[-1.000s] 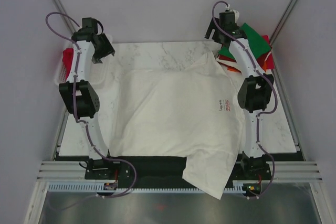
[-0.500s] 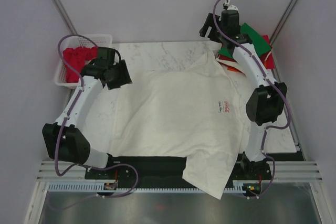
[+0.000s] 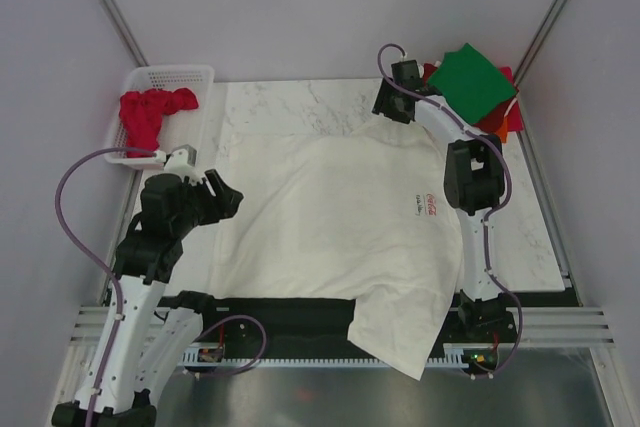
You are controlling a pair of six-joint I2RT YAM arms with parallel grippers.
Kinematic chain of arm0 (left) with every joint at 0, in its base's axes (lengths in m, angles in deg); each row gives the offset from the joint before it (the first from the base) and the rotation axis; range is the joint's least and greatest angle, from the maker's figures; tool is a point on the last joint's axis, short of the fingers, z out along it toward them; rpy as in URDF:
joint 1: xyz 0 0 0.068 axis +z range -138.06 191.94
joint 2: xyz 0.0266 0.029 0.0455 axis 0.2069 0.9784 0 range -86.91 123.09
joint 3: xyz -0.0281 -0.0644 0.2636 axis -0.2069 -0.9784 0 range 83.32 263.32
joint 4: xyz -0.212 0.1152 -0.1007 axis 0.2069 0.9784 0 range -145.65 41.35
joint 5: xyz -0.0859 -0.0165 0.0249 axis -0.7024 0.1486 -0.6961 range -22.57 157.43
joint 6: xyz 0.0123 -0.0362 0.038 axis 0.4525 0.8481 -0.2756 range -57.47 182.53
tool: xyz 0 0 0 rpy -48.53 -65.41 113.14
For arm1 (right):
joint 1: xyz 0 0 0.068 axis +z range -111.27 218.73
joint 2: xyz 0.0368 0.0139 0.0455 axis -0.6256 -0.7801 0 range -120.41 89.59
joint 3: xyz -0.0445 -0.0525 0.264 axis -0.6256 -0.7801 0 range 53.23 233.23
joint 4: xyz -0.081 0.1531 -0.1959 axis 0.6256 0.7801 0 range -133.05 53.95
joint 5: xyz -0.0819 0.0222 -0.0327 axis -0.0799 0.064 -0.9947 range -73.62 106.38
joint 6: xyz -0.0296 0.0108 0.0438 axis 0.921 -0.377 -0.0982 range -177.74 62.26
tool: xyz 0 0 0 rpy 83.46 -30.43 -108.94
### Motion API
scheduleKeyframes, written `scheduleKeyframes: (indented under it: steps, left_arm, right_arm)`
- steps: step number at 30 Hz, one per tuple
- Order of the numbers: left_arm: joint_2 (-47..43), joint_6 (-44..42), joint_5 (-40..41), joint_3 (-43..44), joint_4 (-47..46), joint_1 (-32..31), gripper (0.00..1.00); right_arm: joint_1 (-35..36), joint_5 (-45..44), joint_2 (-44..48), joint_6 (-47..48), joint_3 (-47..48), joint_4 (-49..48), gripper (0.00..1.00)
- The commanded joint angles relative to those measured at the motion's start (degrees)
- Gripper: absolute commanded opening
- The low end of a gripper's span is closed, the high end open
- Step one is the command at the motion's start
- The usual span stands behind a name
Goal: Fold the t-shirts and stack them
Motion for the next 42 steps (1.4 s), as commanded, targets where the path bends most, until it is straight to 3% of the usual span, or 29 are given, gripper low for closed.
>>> scheduleKeyframes:
  steps: [1, 8, 24, 34, 38, 42]
  left_arm:
    - [-4.6, 0.7, -1.5, -2.7, -0.4, -0.3, 0.66]
    - [-10.8, 4.2, 2.8, -3.0, 2.5, -2.1, 0.68]
    - [-9.0, 2.7, 7.4, -2.4, 2.5, -2.5, 0.65]
    - [-8.6, 2.7, 7.4, -2.3, 2.5, -2.5, 0.64]
    - [-8.6, 2.7, 7.4, -2.3, 2.5, -2.5, 0.64]
    - [-8.5, 2.7, 7.4, -2.3, 2.5, -2.4, 0.63]
  right_arm:
    - [0.0, -5.3, -1.2, -0.7, 3.6, -0.1, 0.66]
    - [-0.4, -8.0, -3.7, -0.8, 4.8, 0.0, 0.65]
    - [-1.0, -6.5, -9.6, -2.2, 8.6, -0.4, 0.53]
    - [-1.1, -5.4, -10.4, -2.4, 10.0, -1.6, 0.33]
    - [-1.0, -5.2, -9.6, -2.4, 10.3, -2.4, 0.10]
    - [-1.1, -2.0, -10.6, -3.0, 12.5, -4.0, 0.04]
